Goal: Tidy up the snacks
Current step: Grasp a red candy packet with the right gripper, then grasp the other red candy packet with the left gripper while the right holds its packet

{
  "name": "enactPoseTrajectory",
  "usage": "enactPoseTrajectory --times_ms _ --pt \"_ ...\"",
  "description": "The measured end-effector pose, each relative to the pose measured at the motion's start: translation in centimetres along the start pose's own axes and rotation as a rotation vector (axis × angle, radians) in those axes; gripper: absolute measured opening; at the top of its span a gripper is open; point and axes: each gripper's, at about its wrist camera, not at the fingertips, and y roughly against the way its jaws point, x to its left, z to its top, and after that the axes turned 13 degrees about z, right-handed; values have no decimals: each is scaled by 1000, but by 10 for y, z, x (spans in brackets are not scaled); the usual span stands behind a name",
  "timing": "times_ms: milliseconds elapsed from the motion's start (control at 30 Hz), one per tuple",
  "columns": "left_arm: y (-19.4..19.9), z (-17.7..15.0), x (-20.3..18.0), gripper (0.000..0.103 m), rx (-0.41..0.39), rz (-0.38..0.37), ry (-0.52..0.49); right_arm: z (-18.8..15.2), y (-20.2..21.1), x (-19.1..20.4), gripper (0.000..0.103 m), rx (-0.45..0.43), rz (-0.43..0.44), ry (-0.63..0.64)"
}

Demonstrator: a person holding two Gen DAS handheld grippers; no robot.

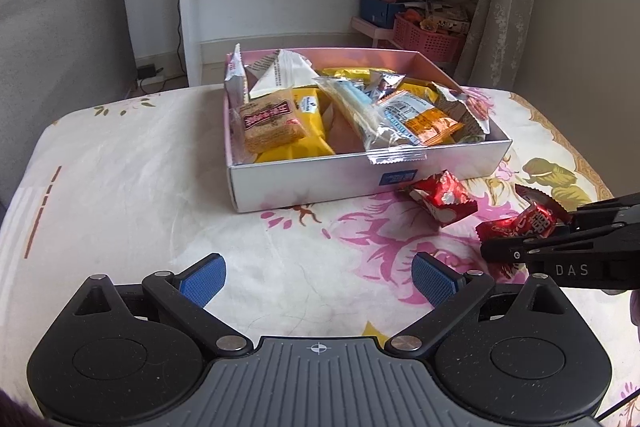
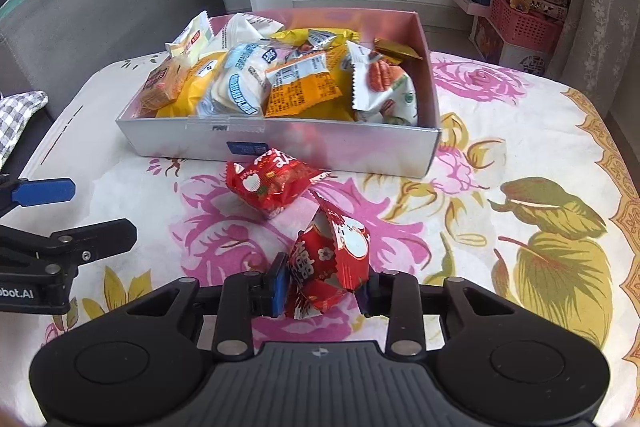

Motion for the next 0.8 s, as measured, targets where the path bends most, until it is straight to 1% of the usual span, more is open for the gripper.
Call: enactPoseTrajectory --times_ms 167,333,467,600,667,733,800 --pt "-9 7 -23 100 -34 -25 -10 -1 12 -15 25 -22 -2 -41" --pt "-15 14 -41 100 -41 -84 35 -3 15 -30 25 -17 -17 -82" --pt "-19 19 -58 99 -54 -101 51 -5 14 -39 25 -2 -36 -103" --pt "-23 22 -71 97 -66 -111 54 -6 16 -44 25 -5 -36 -115" --pt "-25 23 -76 94 -71 -103 50 -6 19 -46 25 -8 -34 -121" --pt "-28 22 -79 86 -68 -98 53 -6 20 -48 25 -11 -32 -124" --pt "-30 21 -80 69 -60 -97 52 -6 21 -50 25 -11 -31 -127"
